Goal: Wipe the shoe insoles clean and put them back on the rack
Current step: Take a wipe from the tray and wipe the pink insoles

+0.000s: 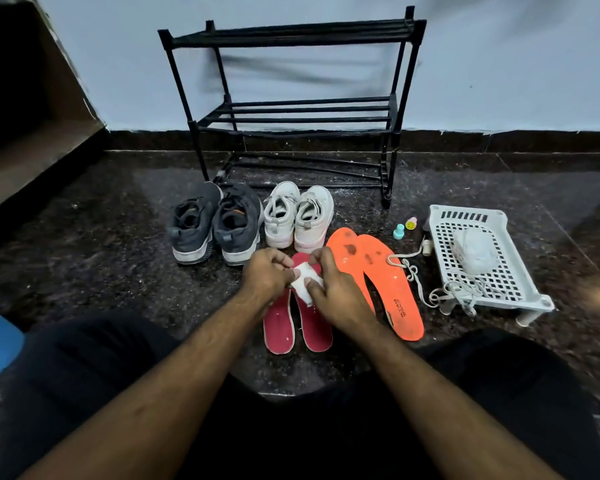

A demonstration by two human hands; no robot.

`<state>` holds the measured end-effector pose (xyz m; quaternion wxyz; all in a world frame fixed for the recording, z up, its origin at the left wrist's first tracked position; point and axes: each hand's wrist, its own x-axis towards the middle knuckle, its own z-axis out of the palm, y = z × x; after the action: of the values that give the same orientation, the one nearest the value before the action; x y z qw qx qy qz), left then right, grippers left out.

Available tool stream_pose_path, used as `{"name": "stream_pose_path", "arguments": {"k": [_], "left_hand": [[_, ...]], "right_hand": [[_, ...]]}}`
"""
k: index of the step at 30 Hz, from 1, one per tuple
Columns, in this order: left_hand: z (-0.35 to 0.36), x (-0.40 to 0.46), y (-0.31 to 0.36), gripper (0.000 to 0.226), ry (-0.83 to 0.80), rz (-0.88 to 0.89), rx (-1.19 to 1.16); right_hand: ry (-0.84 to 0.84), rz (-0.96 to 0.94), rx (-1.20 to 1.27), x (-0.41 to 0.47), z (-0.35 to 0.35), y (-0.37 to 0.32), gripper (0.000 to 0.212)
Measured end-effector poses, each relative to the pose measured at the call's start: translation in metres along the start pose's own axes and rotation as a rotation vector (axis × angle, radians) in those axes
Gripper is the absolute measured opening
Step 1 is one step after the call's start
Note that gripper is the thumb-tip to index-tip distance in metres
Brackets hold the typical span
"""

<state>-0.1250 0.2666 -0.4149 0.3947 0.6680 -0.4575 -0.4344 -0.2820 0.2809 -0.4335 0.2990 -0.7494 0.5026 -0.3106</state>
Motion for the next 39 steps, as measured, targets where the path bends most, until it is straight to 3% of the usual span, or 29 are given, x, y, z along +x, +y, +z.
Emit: {"name": "stream_pose_path", "arguments": {"k": [4,8,11,17,19,21,24,28,34,39], "left_hand": [[-0.021,0.01,-0.015,0.018,-0.045,-0.07,-0.01],[-0.016,0.023,-0.014,0.024,-0.032,-0.124,0.025],[-0.017,0.037,-0.015,0.024,0.042,-0.182,-0.056],[-0.025,0.069,-0.044,0.022,0.267,-0.318,-0.018],[-0.024,0.073,-0.051,0.022,0.27,-0.382,0.217],[-0.019,0.068,-0.051,0.038,0.217,-0.429,0.526],[-0.006,0.06,-0.053,0.049,0.151,-0.463,0.615],[0.007,0.05,-0.058,0.054,0.174,-0.452,0.669],[0.006,0.041,-0.065,0.033,0.143,-0.447,0.542],[0.003,0.036,-0.067,0.025,0.157,-0.431,0.469]], "right_hand": [[-0.153,-0.009,0.094,0.001,0.014,0.012,0.018],[-0.164,0.105,0.32,0.01,0.022,0.03,0.028],[-0.178,0.13,0.348,0.022,0.022,0.04,0.043],[-0.229,0.025,0.002,0.05,0.034,0.062,0.065],[-0.315,-0.046,-0.164,0.053,0.043,0.068,0.068],[-0.367,-0.036,-0.307,0.052,0.048,0.07,0.068],[-0.399,0.011,-0.447,0.051,0.045,0.073,0.066],[-0.375,0.039,-0.492,0.053,0.036,0.08,0.072],[-0.334,0.026,-0.46,0.052,0.035,0.077,0.072],[-0.014,0.12,-0.163,0.055,0.025,0.075,0.065]]}}
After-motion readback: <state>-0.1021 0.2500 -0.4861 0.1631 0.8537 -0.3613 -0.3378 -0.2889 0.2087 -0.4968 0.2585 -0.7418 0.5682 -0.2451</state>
